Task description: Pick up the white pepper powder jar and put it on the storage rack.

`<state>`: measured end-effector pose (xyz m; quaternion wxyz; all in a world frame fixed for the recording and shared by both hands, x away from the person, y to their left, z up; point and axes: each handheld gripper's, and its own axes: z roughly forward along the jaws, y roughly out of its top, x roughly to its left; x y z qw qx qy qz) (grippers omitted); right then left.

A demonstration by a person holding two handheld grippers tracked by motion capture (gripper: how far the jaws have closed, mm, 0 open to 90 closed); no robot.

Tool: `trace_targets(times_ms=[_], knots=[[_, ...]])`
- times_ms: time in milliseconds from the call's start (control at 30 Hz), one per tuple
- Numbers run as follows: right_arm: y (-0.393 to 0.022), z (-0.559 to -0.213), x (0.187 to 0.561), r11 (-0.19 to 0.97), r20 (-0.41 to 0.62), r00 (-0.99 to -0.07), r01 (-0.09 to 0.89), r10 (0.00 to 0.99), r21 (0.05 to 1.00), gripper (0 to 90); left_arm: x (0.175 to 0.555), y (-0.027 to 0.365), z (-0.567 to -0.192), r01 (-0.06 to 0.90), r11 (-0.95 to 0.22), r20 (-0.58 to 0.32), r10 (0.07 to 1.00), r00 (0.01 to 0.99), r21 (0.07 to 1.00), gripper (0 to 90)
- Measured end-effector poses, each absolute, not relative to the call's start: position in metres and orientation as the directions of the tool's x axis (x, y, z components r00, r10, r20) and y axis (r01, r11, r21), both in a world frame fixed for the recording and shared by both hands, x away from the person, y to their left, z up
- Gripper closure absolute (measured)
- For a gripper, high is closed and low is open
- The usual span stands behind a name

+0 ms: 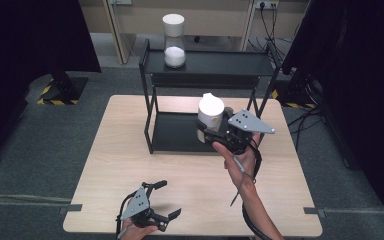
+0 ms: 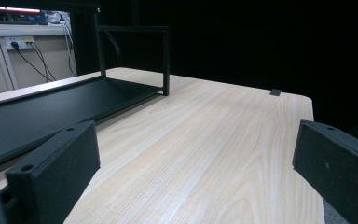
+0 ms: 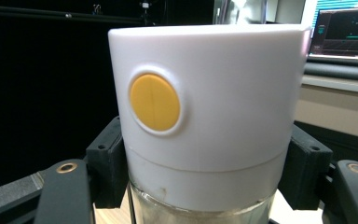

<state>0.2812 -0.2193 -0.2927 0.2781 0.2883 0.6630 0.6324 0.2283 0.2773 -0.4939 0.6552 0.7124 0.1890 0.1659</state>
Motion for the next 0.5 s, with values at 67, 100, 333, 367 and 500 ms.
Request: trace_targets(times_ms=[67,100,333,367,500], knots=[[-0.218,-0.287,0.283,0.031,-0.003,-0.679,0.029,0.734,0.999,30.9,0.228,0.277,-0.494,0.052,-0.070,-0.012,0.486,0.874,0.996,0.0],[-0.217,-0.283,0.285,0.032,-0.006,-0.678,0.026,0.735,0.999,30.9,0.228,0.277,-0.494,0.052,-0.072,-0.011,0.485,0.875,0.996,0.0],[-0.211,-0.259,0.295,0.026,-0.002,-0.675,0.025,0.738,0.999,30.9,0.228,0.277,-0.494,0.053,-0.072,-0.011,0.488,0.873,0.996,0.0],[-0.210,-0.256,0.297,0.027,-0.004,-0.674,0.024,0.739,0.999,30.9,0.228,0.278,-0.494,0.054,-0.071,-0.012,0.489,0.872,0.996,0.0],[-0.206,-0.239,0.303,0.035,-0.018,-0.662,0.013,0.749,0.999,30.9,0.228,0.278,-0.494,0.054,-0.070,-0.013,0.489,0.872,0.996,0.1]])
